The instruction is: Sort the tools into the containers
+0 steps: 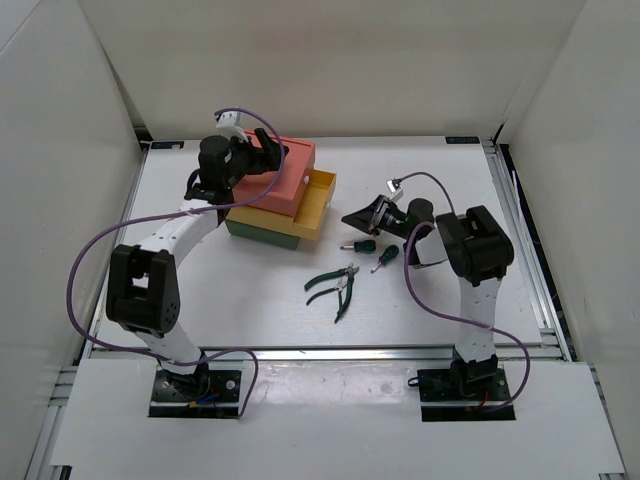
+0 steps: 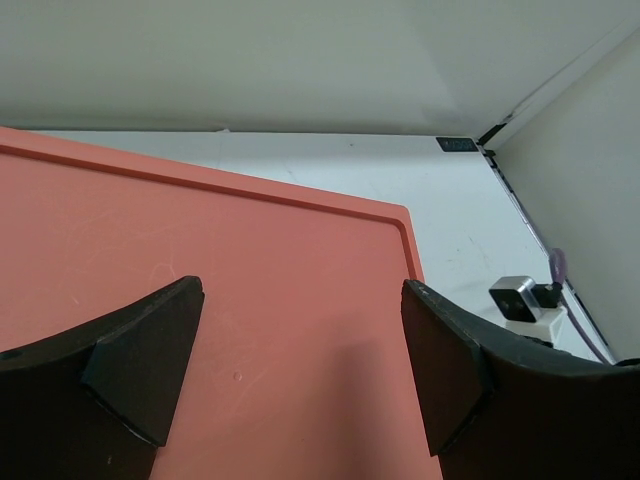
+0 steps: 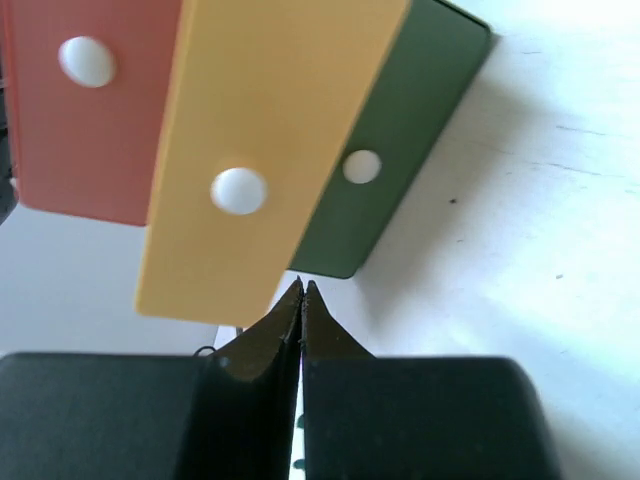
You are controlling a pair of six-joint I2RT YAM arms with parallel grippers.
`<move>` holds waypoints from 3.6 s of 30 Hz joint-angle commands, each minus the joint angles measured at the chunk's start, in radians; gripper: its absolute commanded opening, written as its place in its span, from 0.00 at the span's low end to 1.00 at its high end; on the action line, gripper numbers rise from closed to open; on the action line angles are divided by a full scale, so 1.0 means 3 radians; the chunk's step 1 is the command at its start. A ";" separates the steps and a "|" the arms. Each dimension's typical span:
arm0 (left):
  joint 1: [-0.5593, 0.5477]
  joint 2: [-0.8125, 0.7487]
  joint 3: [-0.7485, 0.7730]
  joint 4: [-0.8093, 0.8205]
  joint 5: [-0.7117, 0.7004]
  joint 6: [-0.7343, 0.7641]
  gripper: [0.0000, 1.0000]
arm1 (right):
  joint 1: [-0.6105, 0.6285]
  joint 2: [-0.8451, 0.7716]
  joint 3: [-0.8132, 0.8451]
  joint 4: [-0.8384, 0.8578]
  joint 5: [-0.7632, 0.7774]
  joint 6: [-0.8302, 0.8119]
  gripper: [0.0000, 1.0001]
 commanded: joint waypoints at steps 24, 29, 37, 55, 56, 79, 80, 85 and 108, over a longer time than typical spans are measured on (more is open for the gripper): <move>0.0049 0.0058 -0.0203 -0.0775 0.0030 -0.0055 0.94 | 0.0483 -0.2060 -0.0195 -0.4320 0.3147 -0.1895 0.76; 0.0049 0.0073 -0.0188 -0.0775 0.0071 -0.0060 0.95 | 0.0483 -0.1984 -0.0124 -0.4483 0.3291 -0.1843 0.79; 0.0044 -0.0013 -0.0213 -0.0775 0.0092 -0.0050 0.95 | 0.0513 -0.2296 -0.0445 -0.4402 0.3224 -0.2017 0.77; 0.0054 -0.0034 -0.0244 -0.0760 0.0133 -0.0065 0.95 | 0.0841 -0.3175 -0.0871 -0.4636 0.3915 -0.1976 0.79; 0.0044 -0.0034 -0.0244 -0.0760 0.0133 -0.0070 0.95 | 0.0851 -0.3165 -0.0855 -0.4688 0.3925 -0.1976 0.79; 0.0049 -0.0105 -0.0264 -0.0775 0.0092 -0.0050 0.96 | 0.0851 -0.2500 -0.0983 -0.4790 0.3649 -0.1444 0.33; 0.0054 -0.0090 -0.0254 -0.0775 0.0102 -0.0050 0.96 | 0.0841 -0.2500 -0.0952 -0.4791 0.3639 -0.1485 0.26; 0.0044 -0.0136 -0.0269 -0.0775 0.0102 -0.0055 0.96 | 0.0851 -0.2684 -0.0666 -0.4750 0.3629 -0.1669 0.00; 0.0049 -0.0126 -0.0275 -0.0704 0.0184 -0.0091 0.96 | 0.1112 -0.0650 0.2545 -0.4688 0.2377 -0.2038 0.00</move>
